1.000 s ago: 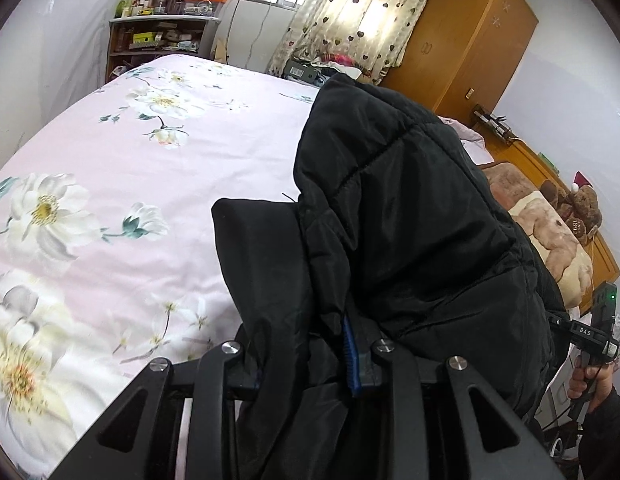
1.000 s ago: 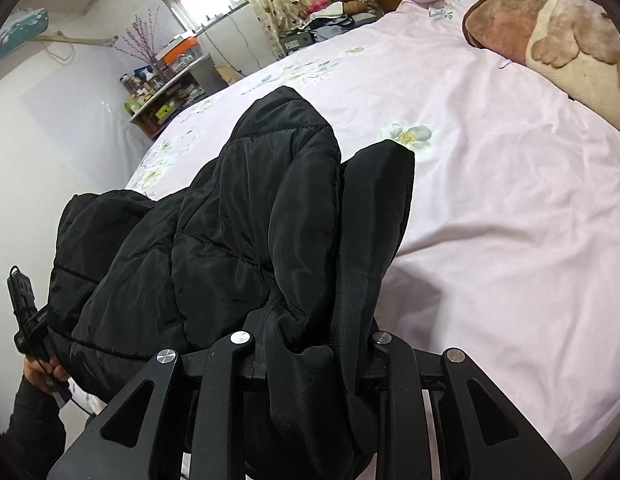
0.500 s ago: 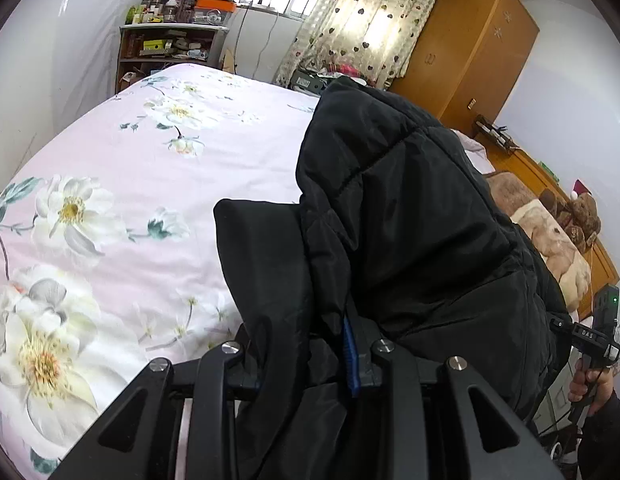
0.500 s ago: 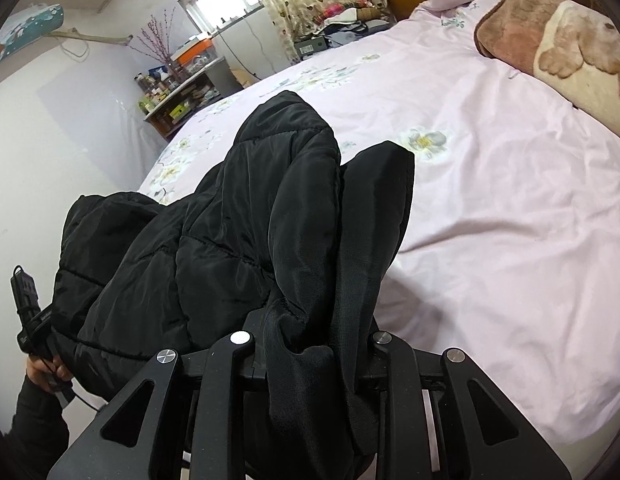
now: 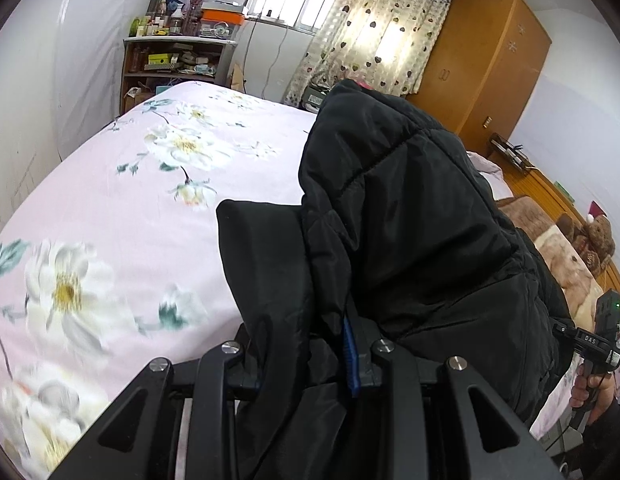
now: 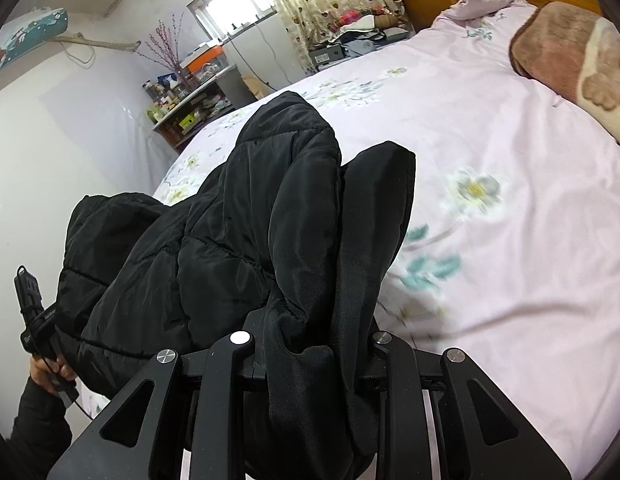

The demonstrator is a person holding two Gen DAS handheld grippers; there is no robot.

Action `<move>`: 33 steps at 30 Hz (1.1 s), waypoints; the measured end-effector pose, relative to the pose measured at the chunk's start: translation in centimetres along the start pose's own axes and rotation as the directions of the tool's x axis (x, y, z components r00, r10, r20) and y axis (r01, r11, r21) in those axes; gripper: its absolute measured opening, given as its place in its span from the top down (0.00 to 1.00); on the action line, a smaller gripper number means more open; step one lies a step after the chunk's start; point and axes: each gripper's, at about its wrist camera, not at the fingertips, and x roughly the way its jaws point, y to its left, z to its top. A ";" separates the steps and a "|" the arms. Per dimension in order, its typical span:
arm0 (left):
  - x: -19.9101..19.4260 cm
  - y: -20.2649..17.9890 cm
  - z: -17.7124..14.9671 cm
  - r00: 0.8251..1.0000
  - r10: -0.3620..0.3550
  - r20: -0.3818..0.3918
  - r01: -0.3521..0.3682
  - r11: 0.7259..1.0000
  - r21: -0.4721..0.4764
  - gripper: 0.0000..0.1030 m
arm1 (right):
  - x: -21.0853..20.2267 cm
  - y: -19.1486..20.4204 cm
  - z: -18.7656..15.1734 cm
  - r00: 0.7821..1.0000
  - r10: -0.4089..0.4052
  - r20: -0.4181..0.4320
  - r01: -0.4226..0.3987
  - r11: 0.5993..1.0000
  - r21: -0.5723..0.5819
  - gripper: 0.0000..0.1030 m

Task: Fold large clothes
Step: 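Fold the held side across the jacket with the right gripper, then release the side and pull both grippers back from the folded jacket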

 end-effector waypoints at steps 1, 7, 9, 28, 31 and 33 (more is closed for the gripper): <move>0.6 0.3 0.6 1.000 0.004 0.001 -0.004 1.000 -0.003 0.71 | 0.7 0.2 0.5 1.000 0.002 0.001 -0.002 1.000 -0.004 0.76; 4.2 1.4 3.3 0.999 0.032 -0.011 -0.032 0.999 0.014 0.71 | 4.6 1.1 3.1 1.000 -0.001 -0.003 0.001 1.000 -0.012 0.76; 5.2 1.6 4.0 0.999 0.035 -0.015 -0.035 0.999 0.022 0.71 | 5.8 1.0 3.8 1.000 -0.004 -0.010 0.004 1.000 -0.012 0.76; 18.4 7.0 2.9 0.986 0.105 -0.130 -0.118 0.989 -0.094 0.57 | 16.6 -2.7 5.8 0.993 -0.087 -0.078 0.092 0.994 0.058 0.64; 17.3 8.6 1.6 0.988 0.101 -0.121 -0.118 0.983 -0.143 0.49 | 17.4 -3.9 4.7 0.982 -0.134 -0.130 0.148 0.984 0.103 0.48; 15.3 8.8 1.5 0.988 0.125 -0.091 -0.137 0.980 -0.142 0.50 | 15.9 -3.9 4.3 0.986 -0.125 -0.112 0.136 0.986 0.099 0.46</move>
